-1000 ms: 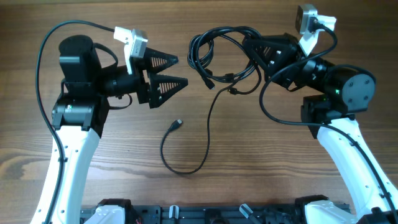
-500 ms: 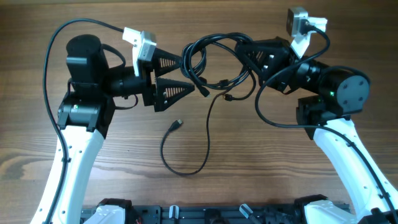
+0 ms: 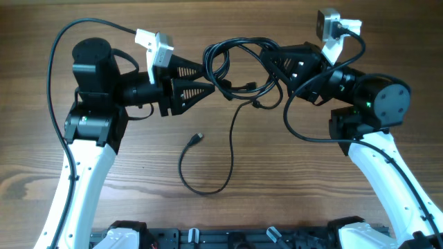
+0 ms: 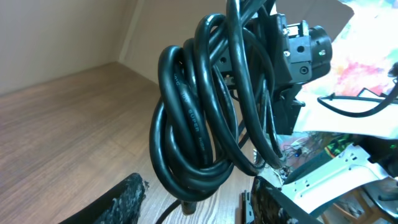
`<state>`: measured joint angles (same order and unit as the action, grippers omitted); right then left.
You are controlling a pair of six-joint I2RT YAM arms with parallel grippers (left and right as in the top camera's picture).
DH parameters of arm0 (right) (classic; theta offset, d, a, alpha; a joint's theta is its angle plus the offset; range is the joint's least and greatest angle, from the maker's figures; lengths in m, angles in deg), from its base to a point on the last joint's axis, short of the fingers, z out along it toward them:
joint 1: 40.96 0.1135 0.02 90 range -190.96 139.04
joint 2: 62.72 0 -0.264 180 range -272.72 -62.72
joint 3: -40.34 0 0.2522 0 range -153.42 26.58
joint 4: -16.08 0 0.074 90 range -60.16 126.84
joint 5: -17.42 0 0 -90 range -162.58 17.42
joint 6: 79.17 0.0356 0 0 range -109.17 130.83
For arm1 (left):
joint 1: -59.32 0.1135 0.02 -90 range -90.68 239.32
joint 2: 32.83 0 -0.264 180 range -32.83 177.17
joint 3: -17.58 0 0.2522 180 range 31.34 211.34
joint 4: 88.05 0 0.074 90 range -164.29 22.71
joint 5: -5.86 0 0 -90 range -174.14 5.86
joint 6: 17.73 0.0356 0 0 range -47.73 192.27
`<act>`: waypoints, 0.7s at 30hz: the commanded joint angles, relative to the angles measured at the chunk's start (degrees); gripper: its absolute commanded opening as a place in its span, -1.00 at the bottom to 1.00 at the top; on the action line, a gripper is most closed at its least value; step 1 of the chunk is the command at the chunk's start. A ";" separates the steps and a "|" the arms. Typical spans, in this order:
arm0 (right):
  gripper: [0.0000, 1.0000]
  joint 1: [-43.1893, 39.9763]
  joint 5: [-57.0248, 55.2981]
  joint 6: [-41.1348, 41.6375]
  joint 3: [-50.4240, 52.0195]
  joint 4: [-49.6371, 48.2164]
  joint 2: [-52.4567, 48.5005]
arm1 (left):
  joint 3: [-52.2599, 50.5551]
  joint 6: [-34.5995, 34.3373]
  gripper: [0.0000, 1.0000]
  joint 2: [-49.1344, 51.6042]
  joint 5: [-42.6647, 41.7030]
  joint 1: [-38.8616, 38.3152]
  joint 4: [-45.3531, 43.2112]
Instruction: Untangle cables
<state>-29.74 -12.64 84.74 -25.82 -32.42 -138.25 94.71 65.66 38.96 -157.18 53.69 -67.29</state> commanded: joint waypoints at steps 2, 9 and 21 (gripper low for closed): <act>-0.92 0.24 0.33 1.25 -0.37 -0.74 0.31 | 0.39 0.42 0.35 0.13 2.75 -1.42 -0.24; -0.91 0.24 0.98 1.27 -0.37 -0.74 0.31 | 0.39 0.42 0.37 0.17 8.66 -6.75 -1.99; -0.91 0.22 1.14 1.27 -0.37 -0.74 0.31 | 0.39 0.44 -0.01 0.22 8.63 -7.72 -2.80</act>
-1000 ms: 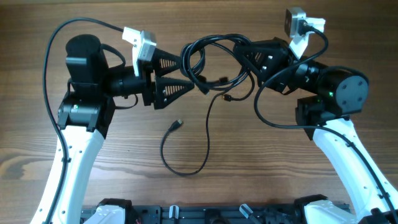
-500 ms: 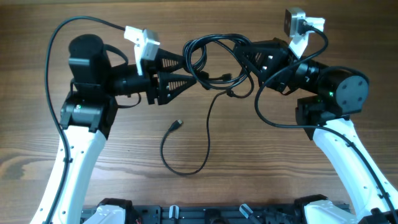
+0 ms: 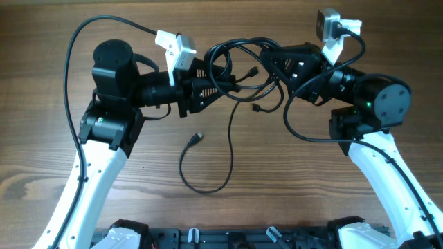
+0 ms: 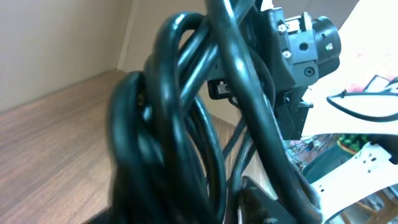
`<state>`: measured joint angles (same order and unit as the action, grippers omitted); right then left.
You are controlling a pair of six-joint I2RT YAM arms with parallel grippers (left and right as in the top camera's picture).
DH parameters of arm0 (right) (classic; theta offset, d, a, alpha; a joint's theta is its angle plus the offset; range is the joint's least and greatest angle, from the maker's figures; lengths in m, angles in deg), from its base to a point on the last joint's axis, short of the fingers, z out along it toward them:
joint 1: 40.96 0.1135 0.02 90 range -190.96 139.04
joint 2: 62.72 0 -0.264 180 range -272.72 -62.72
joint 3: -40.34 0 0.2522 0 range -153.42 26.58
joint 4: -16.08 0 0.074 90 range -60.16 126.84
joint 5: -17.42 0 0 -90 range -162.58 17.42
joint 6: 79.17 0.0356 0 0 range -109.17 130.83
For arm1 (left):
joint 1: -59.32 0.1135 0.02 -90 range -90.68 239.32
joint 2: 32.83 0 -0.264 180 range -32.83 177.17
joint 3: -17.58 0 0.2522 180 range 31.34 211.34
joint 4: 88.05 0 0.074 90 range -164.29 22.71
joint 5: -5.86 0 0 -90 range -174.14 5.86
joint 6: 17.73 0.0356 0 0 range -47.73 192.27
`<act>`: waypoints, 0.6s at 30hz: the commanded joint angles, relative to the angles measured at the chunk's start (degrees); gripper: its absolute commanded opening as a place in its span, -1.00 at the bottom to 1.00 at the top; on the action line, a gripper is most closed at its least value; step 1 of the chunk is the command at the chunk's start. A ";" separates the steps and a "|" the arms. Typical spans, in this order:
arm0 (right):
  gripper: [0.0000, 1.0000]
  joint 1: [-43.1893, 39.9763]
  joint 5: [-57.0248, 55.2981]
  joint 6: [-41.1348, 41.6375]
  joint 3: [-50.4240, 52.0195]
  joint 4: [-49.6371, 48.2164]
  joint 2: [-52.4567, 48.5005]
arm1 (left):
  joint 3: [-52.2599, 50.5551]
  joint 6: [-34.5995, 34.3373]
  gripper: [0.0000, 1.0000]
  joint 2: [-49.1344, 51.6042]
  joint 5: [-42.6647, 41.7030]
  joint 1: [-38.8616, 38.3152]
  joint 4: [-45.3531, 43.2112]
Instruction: Untangle cables
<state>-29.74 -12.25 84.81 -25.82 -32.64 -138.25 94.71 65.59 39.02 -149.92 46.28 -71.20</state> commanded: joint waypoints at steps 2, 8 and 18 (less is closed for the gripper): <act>-0.91 0.20 0.52 1.18 -0.37 -0.52 0.31 | 0.39 0.50 -0.03 0.15 1.38 -0.31 2.54; -0.91 0.17 -1.05 1.03 -0.37 -0.52 0.04 | 0.39 0.48 0.73 0.15 1.38 -0.31 8.11; -0.91 0.17 -2.05 5.92 -0.37 -1.57 -0.02 | 0.39 8.55 0.68 0.15 2.84 -0.31 10.73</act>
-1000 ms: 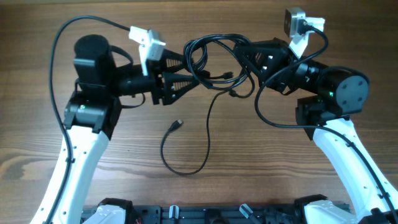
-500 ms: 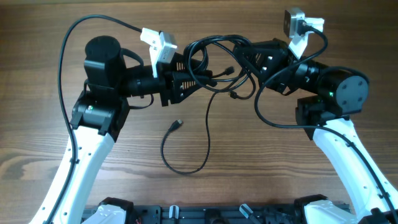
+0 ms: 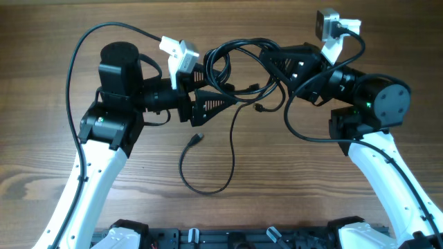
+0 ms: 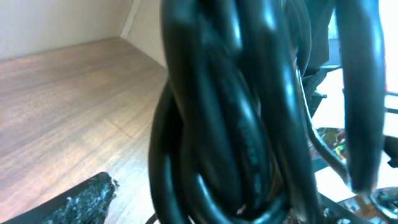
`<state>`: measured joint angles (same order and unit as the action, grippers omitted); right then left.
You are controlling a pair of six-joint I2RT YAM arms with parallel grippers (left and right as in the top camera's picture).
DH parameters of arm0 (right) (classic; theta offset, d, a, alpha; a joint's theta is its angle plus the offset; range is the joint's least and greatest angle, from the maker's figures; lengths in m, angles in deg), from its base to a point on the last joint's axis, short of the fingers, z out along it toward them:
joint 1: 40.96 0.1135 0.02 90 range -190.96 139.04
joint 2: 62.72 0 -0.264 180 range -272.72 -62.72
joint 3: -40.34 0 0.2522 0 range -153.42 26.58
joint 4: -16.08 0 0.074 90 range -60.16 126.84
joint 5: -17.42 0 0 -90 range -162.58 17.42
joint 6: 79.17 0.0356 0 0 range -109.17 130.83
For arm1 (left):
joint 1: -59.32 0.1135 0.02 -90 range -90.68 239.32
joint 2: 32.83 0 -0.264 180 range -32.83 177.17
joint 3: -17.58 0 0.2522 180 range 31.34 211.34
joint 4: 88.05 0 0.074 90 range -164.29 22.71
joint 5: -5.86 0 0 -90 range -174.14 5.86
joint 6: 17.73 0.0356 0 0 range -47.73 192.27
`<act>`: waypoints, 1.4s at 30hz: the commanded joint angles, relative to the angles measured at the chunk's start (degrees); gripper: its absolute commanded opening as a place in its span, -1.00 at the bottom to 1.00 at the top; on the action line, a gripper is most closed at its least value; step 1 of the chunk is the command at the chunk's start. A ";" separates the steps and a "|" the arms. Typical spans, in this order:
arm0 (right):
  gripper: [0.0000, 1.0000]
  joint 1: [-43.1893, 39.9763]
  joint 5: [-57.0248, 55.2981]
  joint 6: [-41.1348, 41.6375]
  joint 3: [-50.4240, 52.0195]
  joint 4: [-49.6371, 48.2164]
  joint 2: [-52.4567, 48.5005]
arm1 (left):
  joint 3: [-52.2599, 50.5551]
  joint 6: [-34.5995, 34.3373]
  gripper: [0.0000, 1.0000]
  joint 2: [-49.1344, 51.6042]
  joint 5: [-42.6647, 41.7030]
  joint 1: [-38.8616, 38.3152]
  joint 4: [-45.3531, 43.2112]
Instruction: Untangle cables
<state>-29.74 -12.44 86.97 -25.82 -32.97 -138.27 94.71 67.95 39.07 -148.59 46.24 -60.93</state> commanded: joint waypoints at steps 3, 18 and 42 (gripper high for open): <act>-0.91 0.17 -1.84 5.01 -0.37 -1.25 0.00 | 0.39 8.79 0.56 0.11 3.10 -0.26 0.42; -0.91 0.20 0.33 4.79 -0.37 -0.57 0.00 | 0.39 2.32 0.39 0.11 6.36 -0.33 -6.67; -0.92 0.17 2.93 -3.63 -0.37 11.80 -0.11 | 0.39 2.12 -0.92 0.11 3.23 -0.31 -12.81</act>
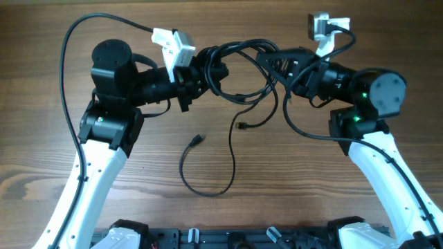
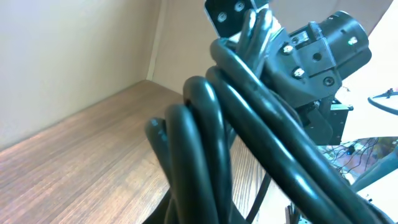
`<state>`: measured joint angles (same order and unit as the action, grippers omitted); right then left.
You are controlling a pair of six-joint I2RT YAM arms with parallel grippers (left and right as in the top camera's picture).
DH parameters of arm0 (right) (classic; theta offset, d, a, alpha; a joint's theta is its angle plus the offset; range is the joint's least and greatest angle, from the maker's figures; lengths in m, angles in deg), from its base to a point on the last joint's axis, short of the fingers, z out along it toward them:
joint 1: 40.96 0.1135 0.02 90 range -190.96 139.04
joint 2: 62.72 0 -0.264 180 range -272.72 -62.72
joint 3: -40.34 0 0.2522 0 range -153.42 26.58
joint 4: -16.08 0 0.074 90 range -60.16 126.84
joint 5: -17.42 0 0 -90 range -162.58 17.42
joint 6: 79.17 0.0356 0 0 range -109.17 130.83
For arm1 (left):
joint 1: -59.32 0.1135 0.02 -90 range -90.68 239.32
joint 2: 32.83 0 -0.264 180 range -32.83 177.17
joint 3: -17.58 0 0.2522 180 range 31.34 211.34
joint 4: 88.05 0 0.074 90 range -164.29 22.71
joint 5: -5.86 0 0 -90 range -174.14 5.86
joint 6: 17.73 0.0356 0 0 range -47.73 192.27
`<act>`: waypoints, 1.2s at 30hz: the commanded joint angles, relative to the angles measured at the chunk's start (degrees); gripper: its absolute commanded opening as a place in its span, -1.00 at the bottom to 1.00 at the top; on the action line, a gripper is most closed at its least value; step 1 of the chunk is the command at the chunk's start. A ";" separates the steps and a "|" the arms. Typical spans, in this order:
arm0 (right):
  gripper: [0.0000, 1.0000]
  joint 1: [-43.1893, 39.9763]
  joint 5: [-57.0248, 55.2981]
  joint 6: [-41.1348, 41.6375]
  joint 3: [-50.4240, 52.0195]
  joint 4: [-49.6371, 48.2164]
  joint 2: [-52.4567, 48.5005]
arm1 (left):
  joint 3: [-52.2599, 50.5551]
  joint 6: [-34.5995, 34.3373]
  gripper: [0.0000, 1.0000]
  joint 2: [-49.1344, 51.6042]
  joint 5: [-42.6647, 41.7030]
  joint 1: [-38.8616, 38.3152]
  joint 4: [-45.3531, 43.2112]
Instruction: Untangle cables
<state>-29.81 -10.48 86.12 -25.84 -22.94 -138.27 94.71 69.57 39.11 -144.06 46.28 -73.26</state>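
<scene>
A tangle of thick black cables (image 1: pixel 239 48) hangs above the table between my two grippers. My left gripper (image 1: pixel 204 72) is shut on the coiled loops at the tangle's left end. In the left wrist view those loops (image 2: pixel 199 143) fill the picture and hide the fingers. The right gripper (image 1: pixel 273 63) holds the right end of the tangle and shows as a black block (image 2: pixel 314 53) behind the cables. A thin black cable (image 1: pixel 230 149) drops from the tangle to the table, curls round and ends in a small plug (image 1: pixel 197 139). A second short lead ends in a connector (image 1: pixel 242 126).
The wooden table (image 1: pixel 83 194) lies under both arms. My arms' own black supply cables arch over the left shoulder (image 1: pixel 76 31) and below the right wrist (image 1: pixel 304 131). A dark rail (image 1: pixel 228 238) runs along the front edge.
My left gripper stood open with its fingers spread around the left loops; now it is shut on them, slightly higher. The right wrist has shifted a little left, and the short connector hangs lower.
At first my left gripper was open just left of the tangle, which the right gripper held up. Then it was further right, in among the loops, still open. After that its fingers straddled the loops, and now they are shut on them.
</scene>
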 commanded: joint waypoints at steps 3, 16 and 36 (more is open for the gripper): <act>-0.91 0.24 0.98 -3.56 -0.35 3.56 -0.11 | 0.39 0.50 -0.92 0.07 -1.09 -0.35 -0.63; 1.00 0.24 0.74 -6.32 -0.35 6.58 -0.11 | 0.39 0.50 -0.92 0.07 14.01 -0.31 2.54; 1.00 0.26 -8.72 -22.86 -0.35 26.67 -0.11 | 0.39 4.00 -0.92 0.07 36.20 -0.31 10.40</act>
<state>-29.74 -16.81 66.38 -25.84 3.80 -138.44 94.71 71.78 39.35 -110.40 46.17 -62.63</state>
